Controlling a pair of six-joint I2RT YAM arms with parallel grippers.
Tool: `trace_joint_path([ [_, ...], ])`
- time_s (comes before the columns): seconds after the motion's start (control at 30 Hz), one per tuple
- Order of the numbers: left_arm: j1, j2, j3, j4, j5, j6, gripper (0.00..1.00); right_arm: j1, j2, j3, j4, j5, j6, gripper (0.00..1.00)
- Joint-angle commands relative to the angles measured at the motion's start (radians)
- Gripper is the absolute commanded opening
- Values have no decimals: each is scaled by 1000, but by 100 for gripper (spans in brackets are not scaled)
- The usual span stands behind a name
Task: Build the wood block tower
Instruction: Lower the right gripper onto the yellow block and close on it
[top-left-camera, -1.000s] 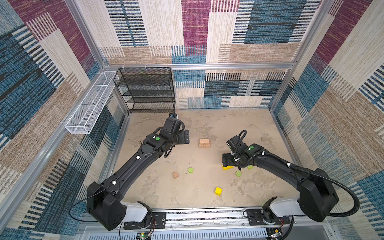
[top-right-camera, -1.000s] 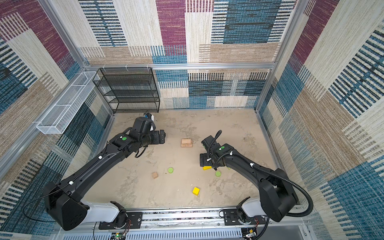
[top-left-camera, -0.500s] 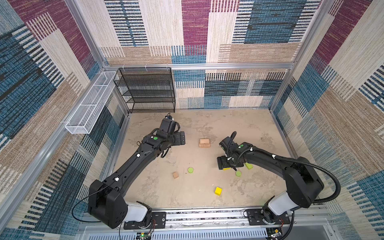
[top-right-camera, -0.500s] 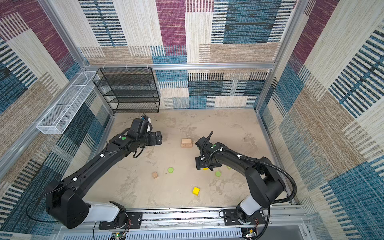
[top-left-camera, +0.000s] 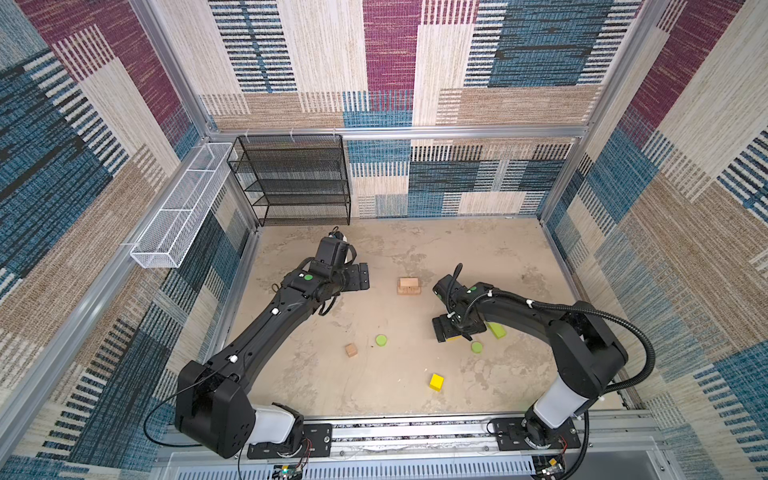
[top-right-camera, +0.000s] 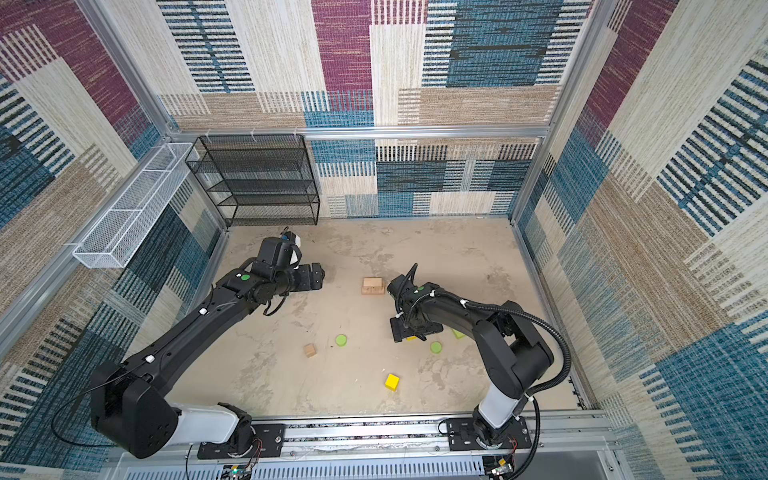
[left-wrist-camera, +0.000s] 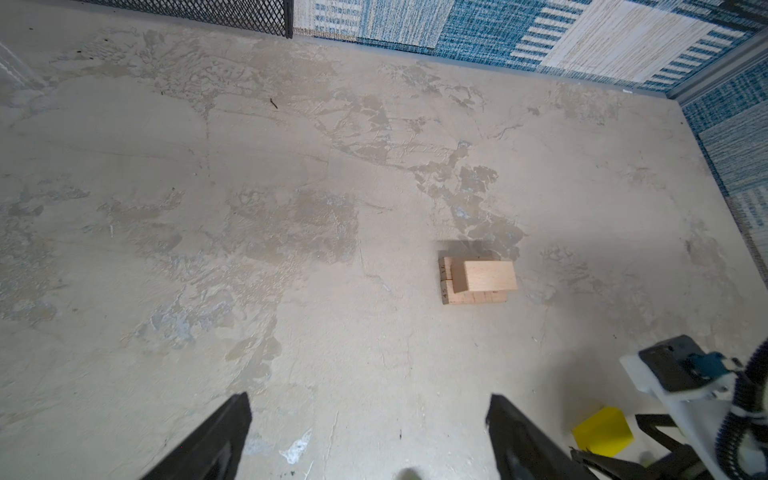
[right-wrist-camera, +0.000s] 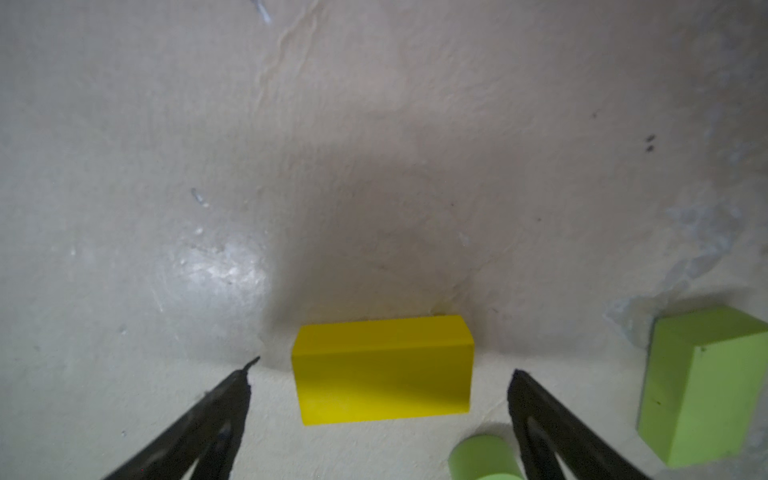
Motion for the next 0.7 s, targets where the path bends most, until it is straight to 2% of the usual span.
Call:
trace_joint_path([
  [0.0, 6, 0, -6, 21, 15, 20, 94, 0, 14, 12, 15, 14, -14, 98],
  [0.27, 17, 16, -6, 30, 39, 14, 93, 0, 17, 18, 25, -29, -6, 94],
  [0.67, 27, 34, -11, 44, 58, 5, 92, 0, -2, 4, 23, -83, 23, 76],
])
